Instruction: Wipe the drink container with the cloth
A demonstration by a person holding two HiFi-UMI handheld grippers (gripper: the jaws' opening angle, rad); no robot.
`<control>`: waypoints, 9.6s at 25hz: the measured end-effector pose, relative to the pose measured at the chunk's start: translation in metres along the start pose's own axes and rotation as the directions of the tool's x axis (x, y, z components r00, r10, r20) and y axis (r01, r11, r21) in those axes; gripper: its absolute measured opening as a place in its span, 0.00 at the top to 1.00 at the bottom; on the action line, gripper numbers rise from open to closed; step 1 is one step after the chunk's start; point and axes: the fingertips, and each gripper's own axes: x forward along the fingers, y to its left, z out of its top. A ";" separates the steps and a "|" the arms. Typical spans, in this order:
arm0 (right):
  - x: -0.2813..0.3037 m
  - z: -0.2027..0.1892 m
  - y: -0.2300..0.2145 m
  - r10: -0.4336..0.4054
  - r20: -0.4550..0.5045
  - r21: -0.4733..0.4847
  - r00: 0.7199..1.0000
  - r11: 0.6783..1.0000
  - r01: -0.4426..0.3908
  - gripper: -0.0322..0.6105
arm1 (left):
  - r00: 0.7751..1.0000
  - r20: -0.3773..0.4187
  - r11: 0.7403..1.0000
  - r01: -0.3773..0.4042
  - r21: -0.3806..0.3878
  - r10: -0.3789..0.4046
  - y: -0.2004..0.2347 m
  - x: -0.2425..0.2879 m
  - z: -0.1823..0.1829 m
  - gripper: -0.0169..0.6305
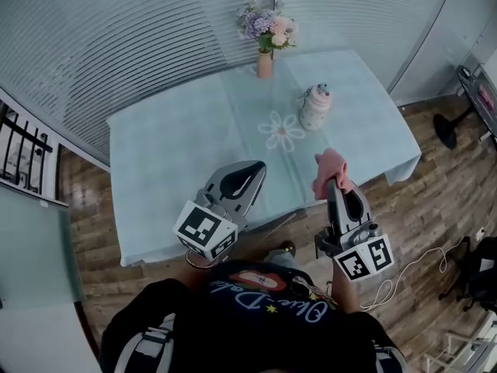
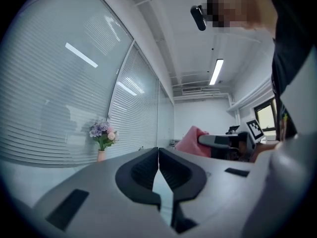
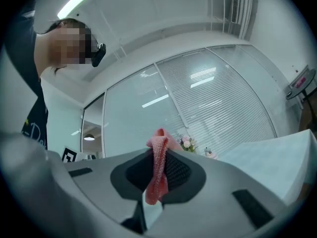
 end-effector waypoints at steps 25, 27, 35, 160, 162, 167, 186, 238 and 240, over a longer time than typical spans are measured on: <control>0.051 -0.023 -0.080 0.132 -0.104 0.049 0.986 0.991 -0.127 0.91 | 0.983 0.002 0.983 -0.183 -0.008 0.183 0.012 0.064 -0.009 0.96; 0.057 -0.027 -0.085 0.107 -0.106 0.051 0.989 0.993 -0.102 0.91 | 0.988 0.009 0.988 -0.152 -0.010 0.152 0.017 0.076 -0.009 0.96; 0.099 -0.038 -0.091 0.087 -0.101 0.097 0.991 0.992 -0.077 0.91 | 0.995 0.017 0.995 -0.095 -0.007 0.095 0.045 0.102 0.000 0.97; 0.155 -0.194 -0.213 -0.275 -0.509 -0.119 0.816 0.961 0.249 0.91 | 0.954 0.003 0.952 -0.298 -0.068 0.299 0.094 0.053 -0.011 0.96; 0.152 -0.187 -0.207 -0.265 -0.484 -0.135 0.834 0.964 0.228 0.91 | 0.956 0.001 0.954 -0.292 -0.072 0.293 0.093 0.055 -0.012 0.96; 0.148 -0.156 -0.171 -0.094 -0.396 -0.221 0.913 0.975 0.004 0.91 | 0.966 -0.001 0.964 -0.256 -0.070 0.257 0.085 0.065 -0.013 0.96; 0.173 -0.070 -0.226 -0.239 -0.307 -0.585 0.921 0.811 0.015 0.91 | 0.967 -0.001 0.964 -0.255 -0.072 0.256 0.080 0.076 -0.014 0.96; 0.138 -0.139 -0.288 -0.361 -0.528 -0.603 0.769 0.797 -0.040 0.90 | 0.954 -0.016 0.952 -0.298 -0.075 0.298 0.097 0.075 -0.015 0.96; 0.136 -0.121 -0.295 -0.378 -0.483 -0.600 0.790 0.800 0.015 0.90 | 0.955 -0.014 0.952 -0.296 -0.076 0.296 0.098 0.076 -0.015 0.97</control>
